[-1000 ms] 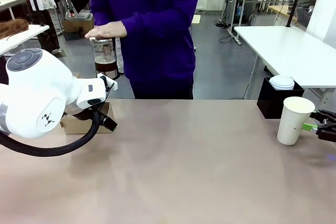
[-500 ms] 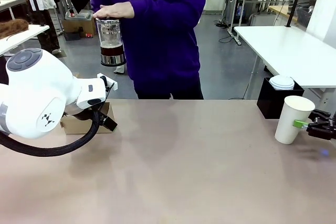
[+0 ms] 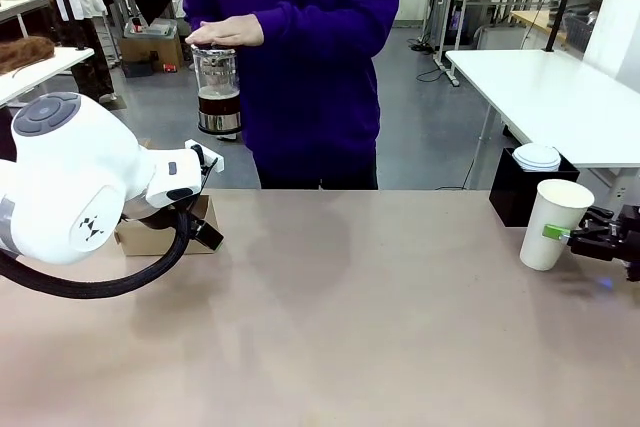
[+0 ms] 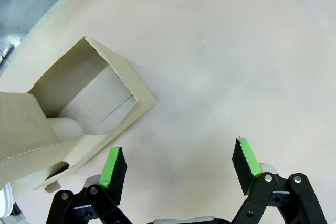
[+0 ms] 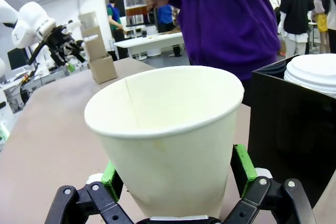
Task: Pour a drink into a cup and package it in a carrier.
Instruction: Pick up the 600 ml Paper Cup and place it in the middle top area of the table.
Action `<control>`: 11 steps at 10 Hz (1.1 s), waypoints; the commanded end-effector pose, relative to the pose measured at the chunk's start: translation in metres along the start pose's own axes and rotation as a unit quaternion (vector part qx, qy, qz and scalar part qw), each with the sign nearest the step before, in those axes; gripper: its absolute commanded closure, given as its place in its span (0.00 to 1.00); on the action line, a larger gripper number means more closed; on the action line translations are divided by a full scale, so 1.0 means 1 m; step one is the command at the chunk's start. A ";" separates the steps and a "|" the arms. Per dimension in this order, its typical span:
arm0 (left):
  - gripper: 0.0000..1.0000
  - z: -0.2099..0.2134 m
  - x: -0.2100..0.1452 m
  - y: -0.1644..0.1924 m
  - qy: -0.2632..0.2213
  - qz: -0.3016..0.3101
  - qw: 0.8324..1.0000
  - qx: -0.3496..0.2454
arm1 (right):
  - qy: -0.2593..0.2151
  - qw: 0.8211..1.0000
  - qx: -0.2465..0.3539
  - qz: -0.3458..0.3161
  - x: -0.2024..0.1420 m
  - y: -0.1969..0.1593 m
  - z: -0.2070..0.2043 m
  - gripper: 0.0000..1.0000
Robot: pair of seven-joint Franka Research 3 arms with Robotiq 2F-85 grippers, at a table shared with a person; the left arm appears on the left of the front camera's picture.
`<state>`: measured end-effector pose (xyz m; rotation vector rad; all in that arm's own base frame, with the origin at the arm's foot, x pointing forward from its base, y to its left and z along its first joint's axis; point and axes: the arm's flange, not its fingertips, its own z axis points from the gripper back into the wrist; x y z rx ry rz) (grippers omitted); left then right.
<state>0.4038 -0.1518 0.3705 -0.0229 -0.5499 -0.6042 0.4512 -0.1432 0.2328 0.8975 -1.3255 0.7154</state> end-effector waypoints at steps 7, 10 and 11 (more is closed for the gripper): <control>0.00 0.000 0.000 0.000 0.000 0.000 1.000 -0.001 | 0.000 1.000 0.004 0.000 0.000 -0.002 -0.003 0.20; 0.00 0.000 0.000 0.000 0.000 0.000 1.000 -0.001 | 0.008 1.000 -0.025 0.001 0.039 0.025 -0.014 0.20; 0.00 0.000 0.000 0.000 0.000 0.000 1.000 -0.001 | 0.006 1.000 -0.027 0.006 0.062 0.034 -0.029 0.20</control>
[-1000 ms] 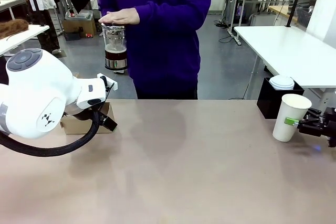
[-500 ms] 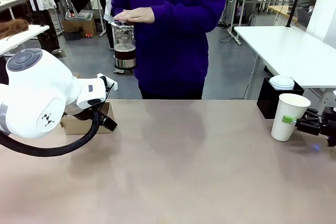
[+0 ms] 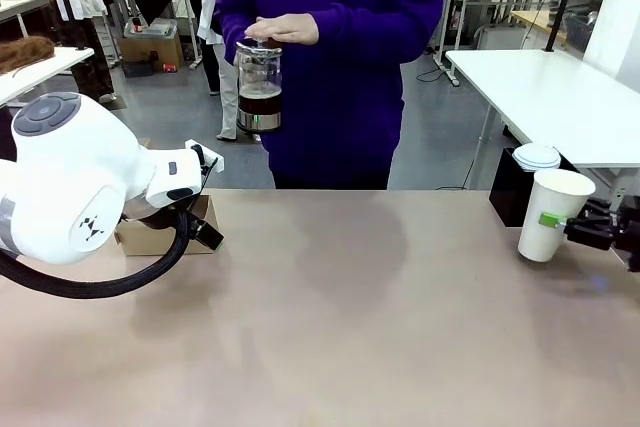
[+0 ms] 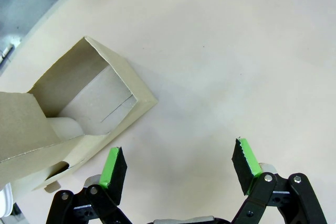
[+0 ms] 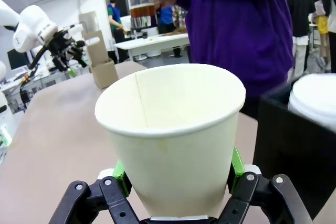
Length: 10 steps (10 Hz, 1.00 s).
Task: Pour a drink into a cup and package it in a carrier.
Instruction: Pick up the 600 ml Paper Cup and place it in the middle top area of the table.
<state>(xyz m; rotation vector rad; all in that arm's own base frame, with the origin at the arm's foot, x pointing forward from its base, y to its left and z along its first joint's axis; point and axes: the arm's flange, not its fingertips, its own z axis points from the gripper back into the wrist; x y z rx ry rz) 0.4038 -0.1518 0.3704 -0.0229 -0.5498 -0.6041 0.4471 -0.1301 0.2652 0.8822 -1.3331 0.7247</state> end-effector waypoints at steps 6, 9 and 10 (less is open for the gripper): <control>0.00 0.000 0.000 0.000 0.000 0.000 1.000 -0.001 | 0.012 0.999 0.028 0.012 0.109 0.068 -0.172 0.20; 0.00 0.000 0.000 0.000 0.000 0.000 1.000 -0.001 | 0.021 0.998 0.050 0.017 0.093 0.068 -0.266 0.20; 0.00 0.000 0.000 0.000 0.000 0.000 1.000 -0.001 | 0.020 0.999 0.048 0.018 0.087 0.067 -0.286 0.20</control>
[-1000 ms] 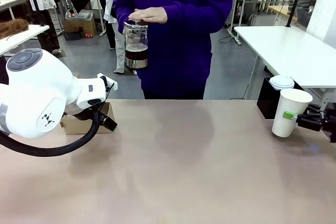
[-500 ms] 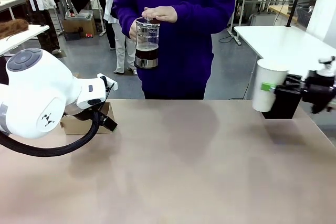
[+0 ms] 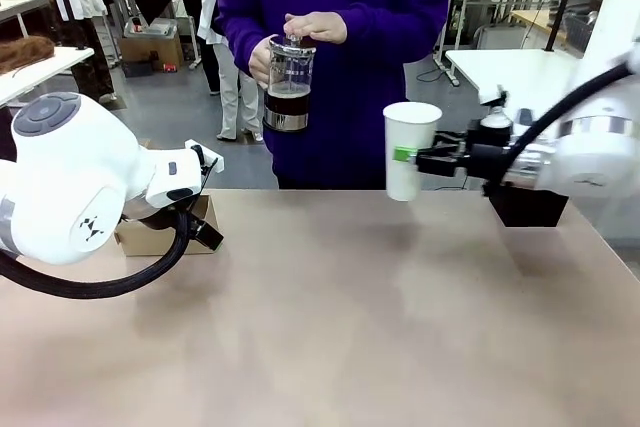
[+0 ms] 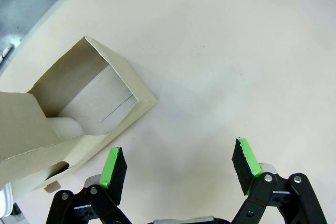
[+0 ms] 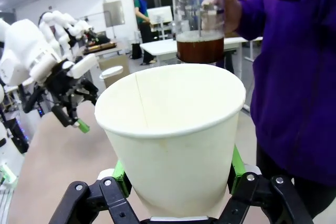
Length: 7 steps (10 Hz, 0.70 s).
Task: Pour a drink into a cup and package it in a carrier.
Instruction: Pick up the 600 ml Paper Cup and place it in the middle top area of the table.
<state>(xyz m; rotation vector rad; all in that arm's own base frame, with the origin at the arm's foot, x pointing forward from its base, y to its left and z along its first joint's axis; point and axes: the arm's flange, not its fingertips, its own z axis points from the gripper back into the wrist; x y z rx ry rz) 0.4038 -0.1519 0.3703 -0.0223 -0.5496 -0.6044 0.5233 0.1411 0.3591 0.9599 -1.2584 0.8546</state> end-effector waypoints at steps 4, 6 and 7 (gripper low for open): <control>0.00 0.000 0.000 0.000 -0.001 0.000 1.000 -0.001 | -0.004 0.999 -0.049 -0.004 -0.040 -0.051 -0.057 0.20; 0.00 0.000 0.000 0.000 -0.001 0.000 1.000 -0.001 | -0.014 0.999 -0.046 -0.001 -0.047 -0.057 -0.057 0.20; 0.00 0.000 0.000 0.000 -0.001 0.000 1.000 -0.001 | -0.002 1.000 -0.022 -0.009 -0.047 -0.064 -0.052 0.20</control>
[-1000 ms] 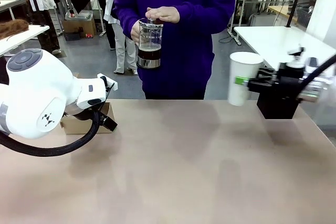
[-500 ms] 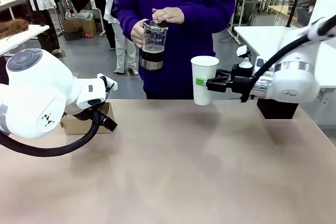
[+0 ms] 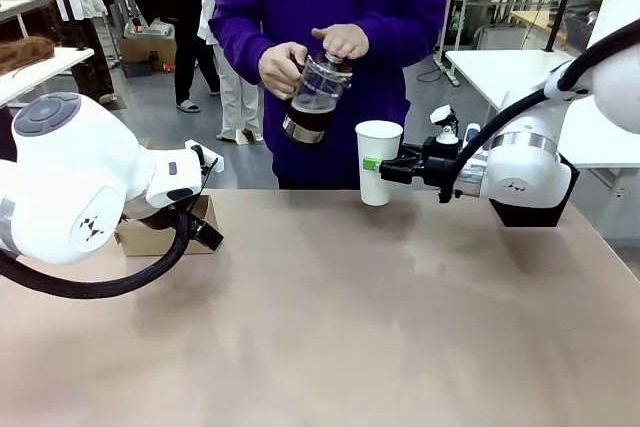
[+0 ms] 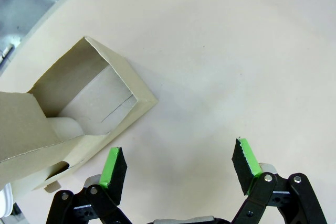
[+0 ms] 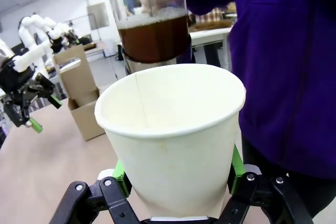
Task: Pour a drink into a cup and package it in a carrier.
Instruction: Pick up the 600 ml Paper Cup and place it in the middle top area of the table, then when a person places the Paper Cup Lid on the 600 ml Paper Cup , lift the 600 ml Paper Cup.
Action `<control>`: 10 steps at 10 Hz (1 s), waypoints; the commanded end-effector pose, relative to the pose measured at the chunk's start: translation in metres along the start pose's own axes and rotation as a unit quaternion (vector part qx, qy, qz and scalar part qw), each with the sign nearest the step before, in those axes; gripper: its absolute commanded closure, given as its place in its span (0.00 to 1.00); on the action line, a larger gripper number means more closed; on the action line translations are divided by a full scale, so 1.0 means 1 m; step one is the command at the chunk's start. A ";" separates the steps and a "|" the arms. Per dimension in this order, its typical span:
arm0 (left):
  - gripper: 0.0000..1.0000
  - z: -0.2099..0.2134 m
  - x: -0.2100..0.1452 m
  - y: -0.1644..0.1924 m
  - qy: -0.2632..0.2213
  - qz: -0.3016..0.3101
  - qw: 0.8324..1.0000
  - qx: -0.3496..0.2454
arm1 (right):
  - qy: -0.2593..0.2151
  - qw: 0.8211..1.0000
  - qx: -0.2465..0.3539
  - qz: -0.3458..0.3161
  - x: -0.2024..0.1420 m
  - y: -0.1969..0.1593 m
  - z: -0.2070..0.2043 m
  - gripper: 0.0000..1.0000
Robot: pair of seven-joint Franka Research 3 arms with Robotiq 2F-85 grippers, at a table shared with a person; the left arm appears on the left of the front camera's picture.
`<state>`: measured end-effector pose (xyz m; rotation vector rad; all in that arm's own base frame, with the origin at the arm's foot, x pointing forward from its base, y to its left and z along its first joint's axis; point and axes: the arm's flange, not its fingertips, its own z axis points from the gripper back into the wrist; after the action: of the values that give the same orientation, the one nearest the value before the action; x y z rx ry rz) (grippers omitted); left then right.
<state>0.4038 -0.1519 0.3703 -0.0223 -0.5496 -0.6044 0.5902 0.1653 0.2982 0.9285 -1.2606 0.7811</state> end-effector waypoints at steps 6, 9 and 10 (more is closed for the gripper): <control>0.00 0.000 0.000 0.000 -0.001 0.000 1.000 -0.001 | 0.000 1.000 -0.002 -0.001 0.002 0.003 -0.001 0.20; 0.00 0.000 0.000 0.000 -0.001 0.000 1.000 -0.001 | 0.000 1.000 -0.002 -0.001 0.002 0.003 -0.001 0.20; 0.00 0.000 0.000 0.000 -0.001 0.000 1.000 -0.001 | 0.000 1.000 -0.002 -0.001 0.002 0.003 -0.001 0.20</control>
<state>0.4038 -0.1519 0.3703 -0.0223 -0.5496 -0.6044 0.5896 0.1654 0.2977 0.9293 -1.2584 0.7819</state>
